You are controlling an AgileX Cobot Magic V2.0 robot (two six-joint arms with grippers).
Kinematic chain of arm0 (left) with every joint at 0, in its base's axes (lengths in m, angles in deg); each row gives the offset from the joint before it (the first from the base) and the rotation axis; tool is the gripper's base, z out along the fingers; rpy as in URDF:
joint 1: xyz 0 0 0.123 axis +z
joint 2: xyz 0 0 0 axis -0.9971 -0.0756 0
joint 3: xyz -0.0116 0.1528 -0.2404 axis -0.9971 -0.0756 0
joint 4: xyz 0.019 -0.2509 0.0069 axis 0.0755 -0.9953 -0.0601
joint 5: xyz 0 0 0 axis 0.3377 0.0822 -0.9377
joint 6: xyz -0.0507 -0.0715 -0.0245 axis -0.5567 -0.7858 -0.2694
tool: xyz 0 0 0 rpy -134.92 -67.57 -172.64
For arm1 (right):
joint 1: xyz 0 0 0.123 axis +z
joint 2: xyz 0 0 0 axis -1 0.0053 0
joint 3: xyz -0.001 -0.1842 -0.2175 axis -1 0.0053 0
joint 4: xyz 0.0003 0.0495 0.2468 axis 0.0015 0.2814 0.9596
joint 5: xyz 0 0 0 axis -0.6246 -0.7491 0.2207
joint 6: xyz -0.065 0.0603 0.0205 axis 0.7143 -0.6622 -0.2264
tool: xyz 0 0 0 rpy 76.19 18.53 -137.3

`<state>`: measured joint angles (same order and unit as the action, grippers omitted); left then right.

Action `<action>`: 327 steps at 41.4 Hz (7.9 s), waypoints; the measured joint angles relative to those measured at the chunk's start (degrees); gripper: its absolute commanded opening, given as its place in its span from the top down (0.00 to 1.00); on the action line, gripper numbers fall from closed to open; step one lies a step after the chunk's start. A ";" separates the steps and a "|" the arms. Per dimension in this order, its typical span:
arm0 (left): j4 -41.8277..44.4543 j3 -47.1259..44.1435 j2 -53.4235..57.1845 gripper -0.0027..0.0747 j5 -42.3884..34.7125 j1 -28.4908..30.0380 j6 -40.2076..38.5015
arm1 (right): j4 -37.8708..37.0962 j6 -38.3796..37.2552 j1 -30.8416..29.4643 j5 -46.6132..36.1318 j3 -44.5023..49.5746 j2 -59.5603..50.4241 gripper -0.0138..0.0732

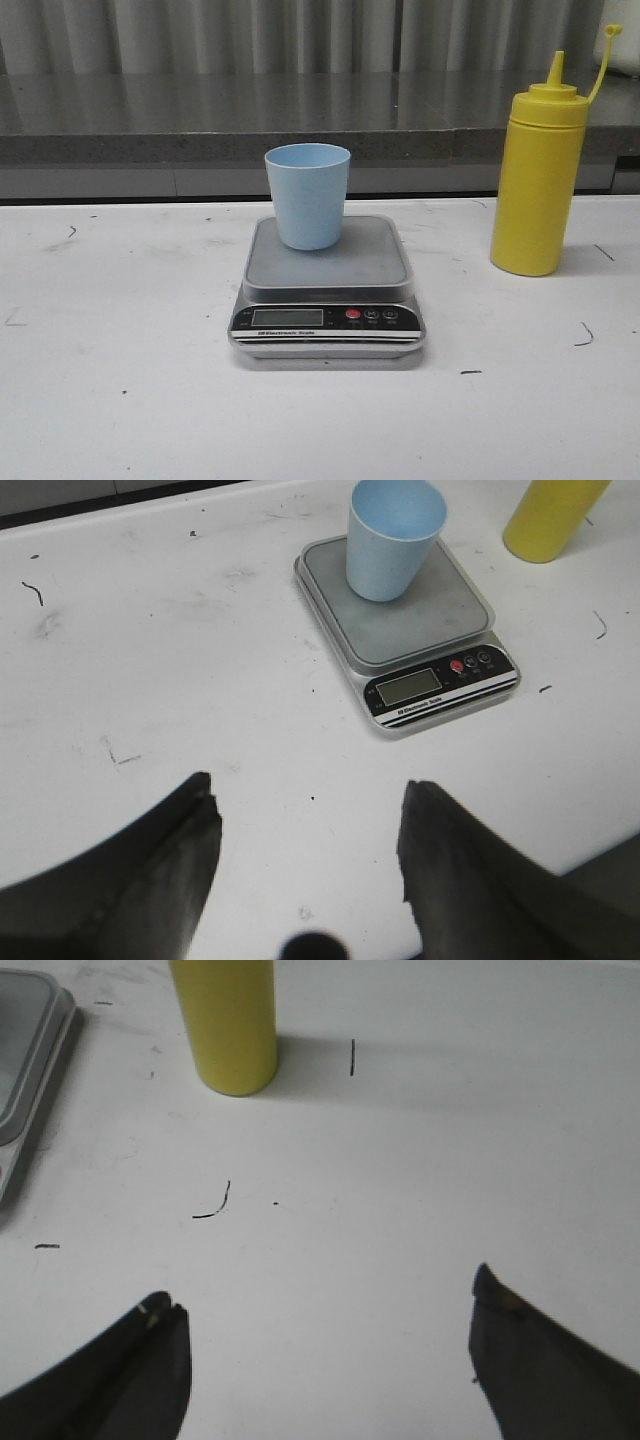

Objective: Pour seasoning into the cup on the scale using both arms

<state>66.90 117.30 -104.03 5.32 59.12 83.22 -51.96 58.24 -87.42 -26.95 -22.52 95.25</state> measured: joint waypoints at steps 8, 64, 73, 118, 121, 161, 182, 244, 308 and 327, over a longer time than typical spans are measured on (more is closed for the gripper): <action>-0.64 -1.86 4.61 0.45 0.00 0.00 0.00 | 5.51 7.63 0.00 2.61 -4.43 0.12 0.09; -1.19 -2.08 4.95 0.45 0.00 0.00 0.00 | 7.37 1.83 7.56 -67.53 5.83 45.11 0.10; -1.19 -2.08 4.95 0.45 0.00 0.00 0.00 | 7.90 1.25 7.56 -79.64 5.83 53.66 0.10; -1.19 -2.20 4.95 0.45 0.00 0.00 0.00 | 10.12 -1.33 7.56 -85.24 -12.77 75.93 0.43; -1.19 -2.20 4.95 0.45 0.00 0.00 0.00 | 10.12 -1.05 7.56 -81.80 -12.77 74.26 0.43; -1.19 -2.20 4.95 0.70 0.00 0.00 0.00 | 2.40 44.50 13.25 -17.60 -33.55 52.50 0.43; -1.19 -2.20 4.95 0.82 0.00 0.00 0.00 | -34.80 22.49 21.45 -6.47 -40.84 59.37 0.43; -1.19 -2.20 4.95 0.82 0.00 0.00 0.00 | -63.09 -17.82 24.68 -3.75 -40.92 61.59 0.43; -1.19 -2.20 4.95 0.82 0.00 0.00 0.00 | -29.05 -13.55 -5.07 -96.56 -8.95 75.53 0.43; -1.19 -2.20 4.95 0.82 0.00 0.00 0.00 | -28.96 -13.43 -5.07 -93.81 -12.76 78.36 0.12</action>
<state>65.71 115.10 -99.08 5.32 59.12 83.22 -80.92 44.81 -92.49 -120.76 -35.28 173.62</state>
